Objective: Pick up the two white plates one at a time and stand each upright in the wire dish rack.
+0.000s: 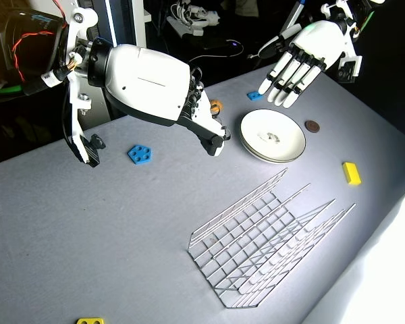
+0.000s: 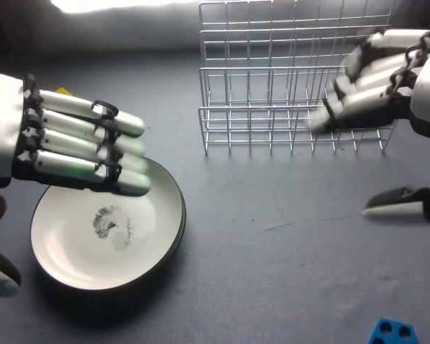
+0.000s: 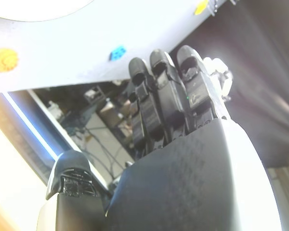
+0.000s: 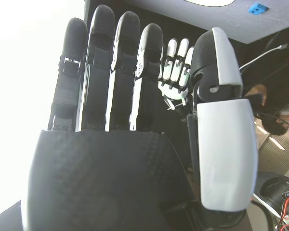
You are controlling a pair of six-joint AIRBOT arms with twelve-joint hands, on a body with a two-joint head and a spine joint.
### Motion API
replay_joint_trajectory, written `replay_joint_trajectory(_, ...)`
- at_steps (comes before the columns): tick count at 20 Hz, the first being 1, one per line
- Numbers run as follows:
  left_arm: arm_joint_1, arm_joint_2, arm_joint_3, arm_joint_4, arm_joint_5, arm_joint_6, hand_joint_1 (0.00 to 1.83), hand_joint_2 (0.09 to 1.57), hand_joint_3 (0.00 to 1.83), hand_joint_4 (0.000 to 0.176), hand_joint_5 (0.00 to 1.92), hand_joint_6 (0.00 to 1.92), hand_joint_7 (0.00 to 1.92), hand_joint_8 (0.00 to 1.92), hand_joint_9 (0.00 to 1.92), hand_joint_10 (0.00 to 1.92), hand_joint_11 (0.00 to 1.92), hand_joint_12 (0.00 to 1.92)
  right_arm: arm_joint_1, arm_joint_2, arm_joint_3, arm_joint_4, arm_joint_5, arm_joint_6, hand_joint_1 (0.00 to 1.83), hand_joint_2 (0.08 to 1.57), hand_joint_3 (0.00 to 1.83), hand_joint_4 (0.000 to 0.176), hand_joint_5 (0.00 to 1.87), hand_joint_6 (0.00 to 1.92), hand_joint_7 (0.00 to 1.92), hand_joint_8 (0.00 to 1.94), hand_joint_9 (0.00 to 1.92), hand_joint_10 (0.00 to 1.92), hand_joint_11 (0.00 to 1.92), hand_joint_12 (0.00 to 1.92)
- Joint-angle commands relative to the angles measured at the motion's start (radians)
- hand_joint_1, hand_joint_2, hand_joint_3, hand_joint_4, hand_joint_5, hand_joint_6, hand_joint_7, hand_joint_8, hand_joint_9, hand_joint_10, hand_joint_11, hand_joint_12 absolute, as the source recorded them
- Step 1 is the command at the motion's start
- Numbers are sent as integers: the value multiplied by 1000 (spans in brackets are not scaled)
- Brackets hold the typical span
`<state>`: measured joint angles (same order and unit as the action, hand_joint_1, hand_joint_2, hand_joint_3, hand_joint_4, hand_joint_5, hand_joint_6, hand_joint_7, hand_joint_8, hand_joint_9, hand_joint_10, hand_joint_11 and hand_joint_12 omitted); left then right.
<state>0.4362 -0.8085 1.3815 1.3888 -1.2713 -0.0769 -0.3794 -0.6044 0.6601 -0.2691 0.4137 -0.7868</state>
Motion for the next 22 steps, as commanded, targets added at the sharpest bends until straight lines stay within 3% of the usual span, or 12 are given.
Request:
replay_joint_trajectory(1, -14, 2, 4, -84, -65, -3, 0, 1033, 20, 0, 23, 5, 6, 3, 0, 0, 0, 0, 7, 4, -4, 17, 122, 4, 0, 1071, 25, 0, 0, 0, 0, 0, 0, 0, 0, 0)
replay_joint_trajectory(9, -22, -15, 52, 17, -112, -12, 0, 1023, 5, 0, 6, 0, 0, 0, 0, 0, 0, 0, 7, 4, -4, 17, 122, 3, 0, 1072, 12, 0, 0, 0, 0, 0, 0, 0, 0, 0)
replay_joint_trajectory(14, -23, -64, 129, 105, -104, -31, 0, 1017, 1, 0, 1, 0, 0, 0, 0, 0, 0, 0, 7, 3, -4, 17, 121, 0, 0, 1047, 0, 0, 0, 0, 0, 0, 0, 0, 0, 0)
replay_joint_trajectory(22, 49, -85, 178, 187, -94, 13, 0, 1017, 1, 0, 0, 0, 0, 0, 0, 0, 0, 0, 7, 3, -4, 17, 109, -14, 58, 1050, 0, 0, 0, 0, 0, 0, 0, 0, 0, 0)
